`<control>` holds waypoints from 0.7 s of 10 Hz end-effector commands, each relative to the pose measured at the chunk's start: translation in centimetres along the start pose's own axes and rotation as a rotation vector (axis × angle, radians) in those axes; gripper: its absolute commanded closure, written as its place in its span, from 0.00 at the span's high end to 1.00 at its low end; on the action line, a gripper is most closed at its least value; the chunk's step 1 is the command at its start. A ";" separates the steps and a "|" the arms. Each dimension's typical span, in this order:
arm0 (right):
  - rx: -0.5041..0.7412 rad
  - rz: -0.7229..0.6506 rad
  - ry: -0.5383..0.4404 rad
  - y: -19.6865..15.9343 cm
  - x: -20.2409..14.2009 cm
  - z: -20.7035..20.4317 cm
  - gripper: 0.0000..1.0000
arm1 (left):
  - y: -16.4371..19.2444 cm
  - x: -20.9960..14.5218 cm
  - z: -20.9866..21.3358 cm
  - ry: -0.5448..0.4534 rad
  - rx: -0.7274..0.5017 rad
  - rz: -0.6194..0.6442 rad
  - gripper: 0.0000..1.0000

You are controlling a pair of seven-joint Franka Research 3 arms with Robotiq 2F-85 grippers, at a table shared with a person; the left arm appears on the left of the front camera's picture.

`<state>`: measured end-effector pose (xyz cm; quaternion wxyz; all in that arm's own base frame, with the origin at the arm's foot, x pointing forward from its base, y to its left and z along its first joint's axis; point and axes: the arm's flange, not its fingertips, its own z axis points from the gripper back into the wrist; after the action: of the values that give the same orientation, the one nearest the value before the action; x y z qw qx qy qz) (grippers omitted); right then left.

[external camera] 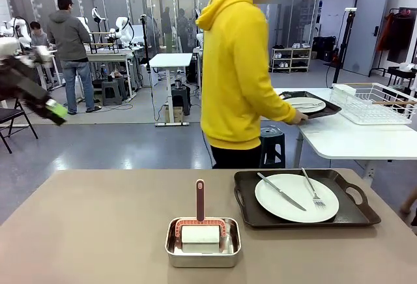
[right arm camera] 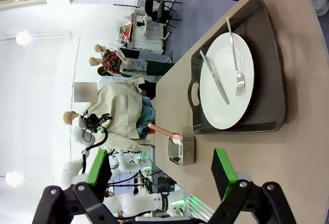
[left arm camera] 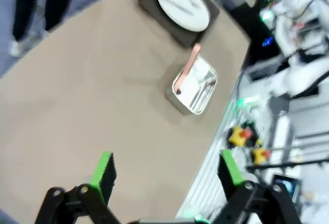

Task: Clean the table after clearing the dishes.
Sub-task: When the left (or right) Handle tray is removed, use the left hand (or right hand) to clean the left (or right) side of the table with the Lint Roller.

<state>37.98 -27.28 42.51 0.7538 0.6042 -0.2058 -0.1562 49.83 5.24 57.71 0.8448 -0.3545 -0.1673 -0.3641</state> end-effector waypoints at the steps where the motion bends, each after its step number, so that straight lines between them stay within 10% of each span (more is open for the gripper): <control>1: -0.007 0.005 0.004 0.2 -0.2 0.2 1.00 | -0.9 1.1 -4.4 0.105 0.067 -0.117 1.00; 7: -0.007 0.005 0.004 0.2 -0.2 0.2 1.00 | -7.3 2.2 -21.5 0.400 0.084 -0.401 1.00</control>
<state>37.99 -27.32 42.47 0.7539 0.6040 -0.2057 -0.1566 47.23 -16.06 47.59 0.7890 -0.2290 -0.0599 -0.5670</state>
